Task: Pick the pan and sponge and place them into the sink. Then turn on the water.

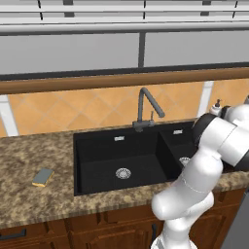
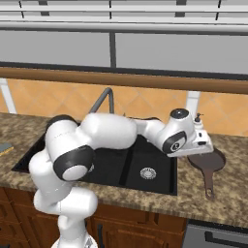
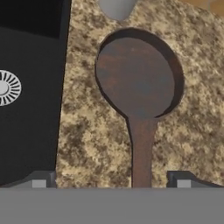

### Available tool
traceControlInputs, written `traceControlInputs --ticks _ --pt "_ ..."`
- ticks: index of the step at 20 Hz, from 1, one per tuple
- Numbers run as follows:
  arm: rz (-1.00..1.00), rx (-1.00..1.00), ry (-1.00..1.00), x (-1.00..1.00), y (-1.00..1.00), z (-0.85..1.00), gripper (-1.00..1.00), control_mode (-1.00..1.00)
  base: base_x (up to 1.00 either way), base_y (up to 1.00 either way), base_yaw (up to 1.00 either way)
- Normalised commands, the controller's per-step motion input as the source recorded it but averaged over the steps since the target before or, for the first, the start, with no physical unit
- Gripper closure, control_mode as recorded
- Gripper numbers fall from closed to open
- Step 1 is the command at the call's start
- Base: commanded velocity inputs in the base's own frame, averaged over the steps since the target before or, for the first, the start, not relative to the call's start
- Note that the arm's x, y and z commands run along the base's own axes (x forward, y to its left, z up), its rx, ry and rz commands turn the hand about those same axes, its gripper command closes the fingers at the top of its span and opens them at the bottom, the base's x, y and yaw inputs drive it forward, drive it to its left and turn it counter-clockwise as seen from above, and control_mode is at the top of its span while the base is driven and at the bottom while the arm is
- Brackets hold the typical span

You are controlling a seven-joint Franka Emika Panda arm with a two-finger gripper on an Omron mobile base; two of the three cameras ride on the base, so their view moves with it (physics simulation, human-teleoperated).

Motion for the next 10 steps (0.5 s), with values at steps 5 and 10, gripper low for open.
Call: traceControlInputs --ticks 5,10 --pt "0.0 0.12 0.15 0.0 -0.31 -0.06 -1.0 -1.0 0.0 0.0 0.0" --pt "0.0 0.15 0.13 0.0 -0.37 -0.07 -1.0 -1.0 0.0 0.0 0.0"
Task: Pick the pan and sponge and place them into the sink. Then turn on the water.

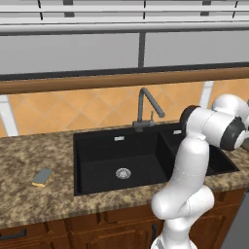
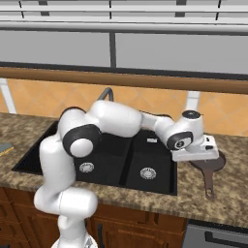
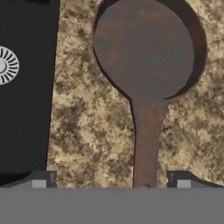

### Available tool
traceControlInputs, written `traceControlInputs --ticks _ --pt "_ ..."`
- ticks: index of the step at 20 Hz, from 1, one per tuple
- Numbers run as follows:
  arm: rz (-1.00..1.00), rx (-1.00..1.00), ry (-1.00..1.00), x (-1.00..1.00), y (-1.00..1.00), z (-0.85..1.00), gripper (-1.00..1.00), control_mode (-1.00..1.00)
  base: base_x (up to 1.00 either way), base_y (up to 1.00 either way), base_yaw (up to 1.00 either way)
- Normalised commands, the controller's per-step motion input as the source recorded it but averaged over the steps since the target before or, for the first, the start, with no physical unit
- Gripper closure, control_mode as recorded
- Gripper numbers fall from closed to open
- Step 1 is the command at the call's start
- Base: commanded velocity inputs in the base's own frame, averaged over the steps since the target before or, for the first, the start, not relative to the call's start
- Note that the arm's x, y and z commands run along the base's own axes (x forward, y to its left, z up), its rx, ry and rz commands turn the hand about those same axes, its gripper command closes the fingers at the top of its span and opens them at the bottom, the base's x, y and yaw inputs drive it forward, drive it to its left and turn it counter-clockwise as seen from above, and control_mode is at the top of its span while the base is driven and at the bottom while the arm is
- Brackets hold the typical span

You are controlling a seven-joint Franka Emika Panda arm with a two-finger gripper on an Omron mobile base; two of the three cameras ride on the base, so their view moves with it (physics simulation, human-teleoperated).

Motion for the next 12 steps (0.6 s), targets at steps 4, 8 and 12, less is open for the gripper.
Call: traceControlInputs --ticks 4,8,12 --pt "0.0 0.02 0.05 0.0 -0.27 -0.22 -1.0 -1.0 0.0 0.0 0.0" --pt "0.0 0.02 0.01 0.0 -0.16 -0.26 -1.0 -1.0 0.0 0.0 0.0" --pt "0.0 0.07 0.0 0.0 -0.11 -0.31 -1.0 -1.0 0.0 0.0 0.0"
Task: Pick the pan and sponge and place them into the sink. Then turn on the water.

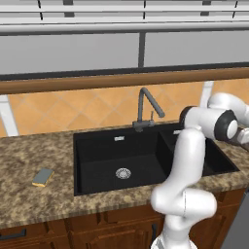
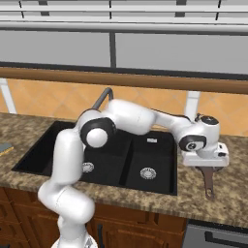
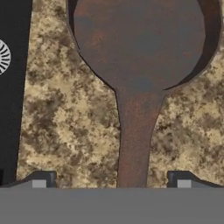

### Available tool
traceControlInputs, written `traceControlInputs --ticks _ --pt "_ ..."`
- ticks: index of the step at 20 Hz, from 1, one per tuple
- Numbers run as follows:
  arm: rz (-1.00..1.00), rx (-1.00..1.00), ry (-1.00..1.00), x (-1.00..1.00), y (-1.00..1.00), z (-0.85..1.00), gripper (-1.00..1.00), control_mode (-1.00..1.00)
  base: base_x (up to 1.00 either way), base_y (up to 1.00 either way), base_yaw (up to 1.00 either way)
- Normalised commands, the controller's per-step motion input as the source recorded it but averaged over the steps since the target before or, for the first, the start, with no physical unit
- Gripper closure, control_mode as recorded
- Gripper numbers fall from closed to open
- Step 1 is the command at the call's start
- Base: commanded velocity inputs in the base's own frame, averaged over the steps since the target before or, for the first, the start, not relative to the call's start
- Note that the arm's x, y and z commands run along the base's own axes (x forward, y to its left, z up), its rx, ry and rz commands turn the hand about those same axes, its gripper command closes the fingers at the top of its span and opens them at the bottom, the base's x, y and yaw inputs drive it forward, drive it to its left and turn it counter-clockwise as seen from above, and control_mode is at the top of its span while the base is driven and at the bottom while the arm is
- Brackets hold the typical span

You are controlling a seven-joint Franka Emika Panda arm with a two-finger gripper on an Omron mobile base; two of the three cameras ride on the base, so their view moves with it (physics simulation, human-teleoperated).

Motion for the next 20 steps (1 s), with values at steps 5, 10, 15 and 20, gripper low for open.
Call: traceControlInputs --ticks 5,10,15,20 --pt "0.0 0.01 0.01 0.0 -0.05 -0.33 -1.0 -1.0 0.0 0.0 0.0" --pt "0.0 0.0 0.05 0.08 -0.03 -0.35 -1.0 -1.0 0.0 0.0 0.0" --pt "0.0 0.0 0.08 0.13 -0.03 -0.31 -1.0 -1.0 0.0 0.0 0.0" --pt "0.0 0.0 0.08 0.14 -0.2 -0.27 -1.0 -1.0 0.0 0.0 0.0"
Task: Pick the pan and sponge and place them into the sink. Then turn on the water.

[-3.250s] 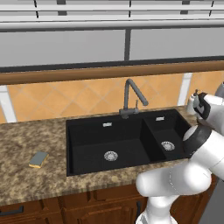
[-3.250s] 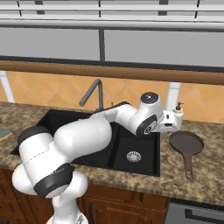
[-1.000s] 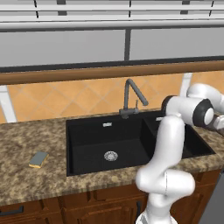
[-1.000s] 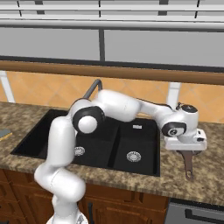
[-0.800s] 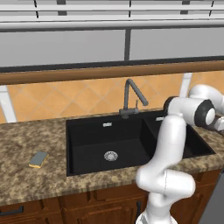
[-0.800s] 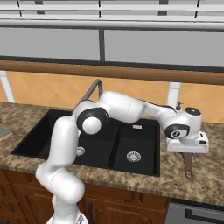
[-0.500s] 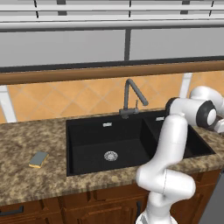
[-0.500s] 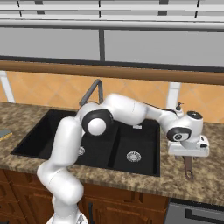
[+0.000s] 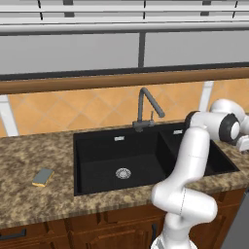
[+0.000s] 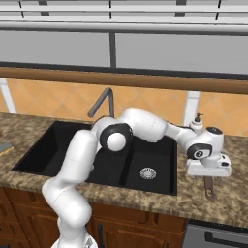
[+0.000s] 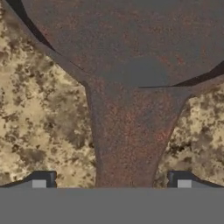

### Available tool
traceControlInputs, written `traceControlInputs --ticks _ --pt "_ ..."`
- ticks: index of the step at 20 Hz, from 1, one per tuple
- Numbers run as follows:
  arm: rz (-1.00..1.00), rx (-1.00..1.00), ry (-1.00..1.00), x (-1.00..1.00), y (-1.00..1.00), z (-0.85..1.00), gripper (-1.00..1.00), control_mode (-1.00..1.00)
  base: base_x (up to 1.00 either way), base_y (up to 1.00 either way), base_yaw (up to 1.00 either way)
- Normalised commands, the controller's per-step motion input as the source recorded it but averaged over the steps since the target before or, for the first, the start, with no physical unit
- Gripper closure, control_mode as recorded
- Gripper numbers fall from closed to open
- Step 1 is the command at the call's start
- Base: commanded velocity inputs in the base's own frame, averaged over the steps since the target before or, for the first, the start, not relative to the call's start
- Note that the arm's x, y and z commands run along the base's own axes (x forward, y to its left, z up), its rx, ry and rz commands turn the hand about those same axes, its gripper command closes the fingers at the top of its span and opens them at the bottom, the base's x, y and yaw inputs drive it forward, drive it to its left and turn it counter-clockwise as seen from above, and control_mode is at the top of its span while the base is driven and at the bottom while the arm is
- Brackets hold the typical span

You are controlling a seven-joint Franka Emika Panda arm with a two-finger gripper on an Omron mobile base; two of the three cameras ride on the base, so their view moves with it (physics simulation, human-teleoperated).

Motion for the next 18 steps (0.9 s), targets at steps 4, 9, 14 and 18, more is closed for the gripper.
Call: traceControlInputs --ticks 4,9,14,18 --pt "0.0 0.0 0.09 0.16 -0.16 -0.27 -1.0 -1.0 0.0 0.0 0.0" --pt "0.0 0.0 0.06 0.09 -0.02 -0.33 1.0 -1.0 0.0 0.0 0.0" --pt "0.0 0.0 0.0 0.01 0.0 -0.05 1.0 -1.0 0.0 0.0 0.0" --pt "0.01 0.0 0.0 -0.03 0.04 0.0 1.0 -1.0 0.0 0.0 0.0"
